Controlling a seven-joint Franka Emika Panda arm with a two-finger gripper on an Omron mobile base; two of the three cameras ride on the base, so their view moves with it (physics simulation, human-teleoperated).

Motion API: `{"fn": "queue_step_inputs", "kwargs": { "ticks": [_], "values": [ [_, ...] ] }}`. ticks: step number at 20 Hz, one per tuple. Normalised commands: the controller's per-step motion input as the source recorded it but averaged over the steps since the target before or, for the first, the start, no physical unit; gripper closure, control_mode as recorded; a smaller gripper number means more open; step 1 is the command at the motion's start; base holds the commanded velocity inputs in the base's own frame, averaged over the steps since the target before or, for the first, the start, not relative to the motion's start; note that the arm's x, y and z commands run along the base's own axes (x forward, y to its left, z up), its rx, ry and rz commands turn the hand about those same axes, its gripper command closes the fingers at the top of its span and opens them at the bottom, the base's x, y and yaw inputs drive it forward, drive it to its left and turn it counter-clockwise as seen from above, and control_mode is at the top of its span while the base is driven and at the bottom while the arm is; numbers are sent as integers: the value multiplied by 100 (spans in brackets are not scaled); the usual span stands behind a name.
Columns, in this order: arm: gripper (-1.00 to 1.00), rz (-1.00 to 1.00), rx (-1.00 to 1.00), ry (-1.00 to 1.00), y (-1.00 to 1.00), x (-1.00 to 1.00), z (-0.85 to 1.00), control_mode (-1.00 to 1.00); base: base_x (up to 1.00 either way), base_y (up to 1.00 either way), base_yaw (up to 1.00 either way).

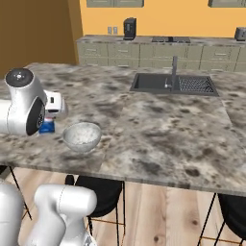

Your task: Open the fridge, grab two sodas, and place both sodas inside the bowl with ice on the dining counter.

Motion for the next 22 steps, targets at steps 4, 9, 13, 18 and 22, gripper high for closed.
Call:
{"fn": "queue_step_inputs", "kwargs": {
  "ticks": [4,9,13,18,22],
  "values": [
    [100,34,-30,10,1,27,-52,-100,0,0,0],
    [100,28,-27,1,5,20,-12,-100,0,0,0],
    [100,17,-10,2,0,31,-9,-100,0,0,0],
    [100,9,-1,8,0,25,-23,-100,0,0,0],
    [100,7,0,9,-1,37,-23,-100,0,0,0]
  ]
}}
